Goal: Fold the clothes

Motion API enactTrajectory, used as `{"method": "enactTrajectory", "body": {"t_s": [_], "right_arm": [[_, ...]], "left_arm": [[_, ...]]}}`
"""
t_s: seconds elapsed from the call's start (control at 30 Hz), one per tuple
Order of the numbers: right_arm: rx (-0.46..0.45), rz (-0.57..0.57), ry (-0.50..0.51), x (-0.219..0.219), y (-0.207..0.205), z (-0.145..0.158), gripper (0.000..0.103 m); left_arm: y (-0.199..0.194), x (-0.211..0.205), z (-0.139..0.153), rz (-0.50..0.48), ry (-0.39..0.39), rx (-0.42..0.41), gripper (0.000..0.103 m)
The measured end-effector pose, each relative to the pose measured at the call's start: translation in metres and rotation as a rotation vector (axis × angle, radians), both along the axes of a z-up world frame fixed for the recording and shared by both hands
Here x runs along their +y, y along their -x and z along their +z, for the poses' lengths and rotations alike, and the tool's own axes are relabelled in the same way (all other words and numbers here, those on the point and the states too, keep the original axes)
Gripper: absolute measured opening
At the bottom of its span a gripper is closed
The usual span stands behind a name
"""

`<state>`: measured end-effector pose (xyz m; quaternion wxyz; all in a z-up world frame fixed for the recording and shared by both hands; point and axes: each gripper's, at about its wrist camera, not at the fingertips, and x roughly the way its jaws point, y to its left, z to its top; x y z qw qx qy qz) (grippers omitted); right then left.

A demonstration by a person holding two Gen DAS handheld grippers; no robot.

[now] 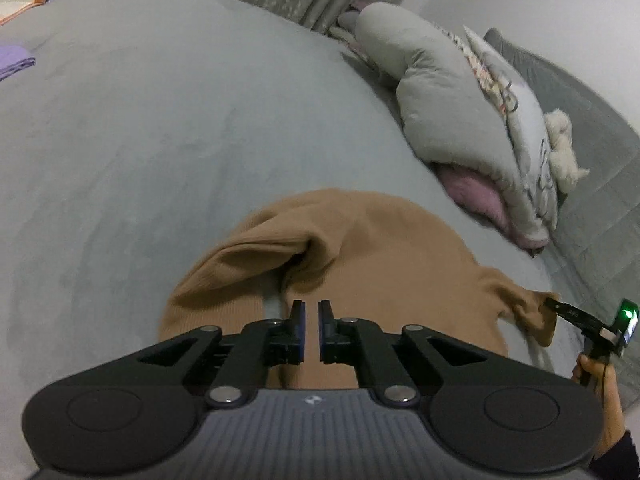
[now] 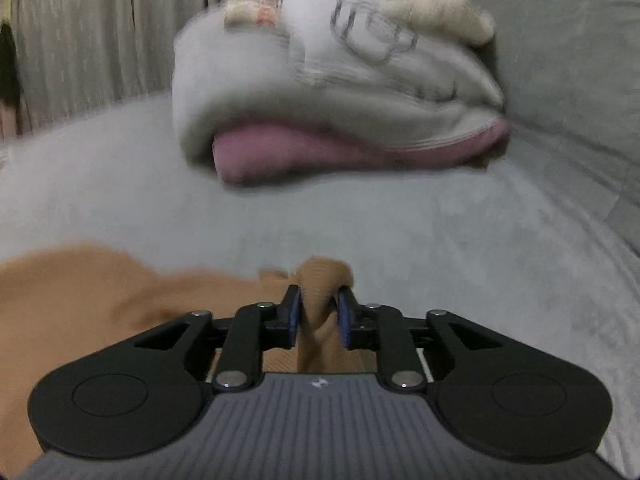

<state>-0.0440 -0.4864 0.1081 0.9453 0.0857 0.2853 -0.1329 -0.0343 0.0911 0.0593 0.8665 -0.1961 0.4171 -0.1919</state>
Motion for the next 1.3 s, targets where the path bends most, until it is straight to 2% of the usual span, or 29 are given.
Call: {"method": "enactTrajectory", "body": {"t_s": [0.03, 0.07, 0.17, 0.23, 0.3, 0.33, 0.37, 0.4, 0.5, 0.6, 0.67, 0.77, 0.87, 0.93, 1.0, 1.13, 1.17, 1.3], "right_arm": [[0.012, -0.008, -0.020, -0.001, 0.001, -0.001, 0.044], [0.026, -0.018, -0.034, -0.003, 0.006, -0.007, 0.046], [0.093, -0.066, -0.149, -0.025, 0.011, -0.039, 0.047], [0.122, -0.100, -0.322, -0.049, 0.010, -0.061, 0.047], [0.106, -0.121, -0.393, -0.060, 0.010, -0.072, 0.047], [0.090, -0.119, -0.401, -0.061, 0.010, -0.075, 0.047], [0.085, -0.112, -0.390, -0.057, 0.011, -0.074, 0.038], [0.075, -0.093, -0.381, -0.051, 0.011, -0.071, 0.016], [-0.051, 0.022, -0.405, -0.020, 0.035, -0.033, 0.014], [-0.180, 0.154, -0.405, 0.004, 0.060, 0.015, 0.014], [-0.271, 0.275, -0.406, 0.024, 0.080, 0.055, 0.014], [-0.307, 0.368, -0.435, 0.036, 0.094, 0.077, 0.014], [-0.287, 0.425, -0.461, 0.044, 0.101, 0.084, 0.014], [-0.270, 0.436, -0.493, 0.045, 0.103, 0.084, 0.014], [-0.268, 0.447, -0.539, 0.042, 0.105, 0.083, 0.014], [-0.265, 0.477, -0.650, 0.034, 0.104, 0.087, 0.015], [-0.263, 0.482, -0.661, 0.032, 0.101, 0.086, 0.015], [-0.258, 0.497, -0.725, 0.026, 0.095, 0.081, 0.016]], "left_arm": [[0.000, 0.000, -0.004, -0.001, -0.001, 0.002, 0.007], [0.001, -0.003, -0.007, -0.005, -0.017, 0.006, 0.007], [0.001, -0.008, -0.011, -0.014, -0.039, 0.002, 0.008], [0.003, -0.007, -0.007, -0.021, -0.027, -0.013, 0.011], [0.012, -0.002, -0.002, -0.031, -0.036, -0.036, 0.027], [0.015, -0.008, 0.002, -0.044, -0.062, -0.057, 0.031], [0.017, -0.011, 0.004, -0.052, -0.078, -0.069, 0.033], [0.020, -0.018, 0.008, -0.063, -0.103, -0.091, 0.034], [0.029, -0.049, 0.023, -0.115, -0.169, -0.166, 0.044], [0.037, -0.099, 0.034, -0.216, -0.217, -0.258, 0.056], [0.039, -0.135, 0.038, -0.278, -0.224, -0.306, 0.057], [0.039, -0.199, 0.044, -0.355, -0.241, -0.390, 0.058], [0.045, -0.251, 0.055, -0.404, -0.275, -0.496, 0.058], [0.055, -0.285, 0.064, -0.445, -0.274, -0.593, 0.062], [0.063, -0.307, 0.067, -0.464, -0.277, -0.647, 0.067], [0.076, -0.346, 0.063, -0.528, -0.269, -0.708, 0.069], [0.079, -0.355, 0.061, -0.532, -0.284, -0.718, 0.072], [0.082, -0.381, 0.061, -0.493, -0.360, -0.758, 0.072]]}}
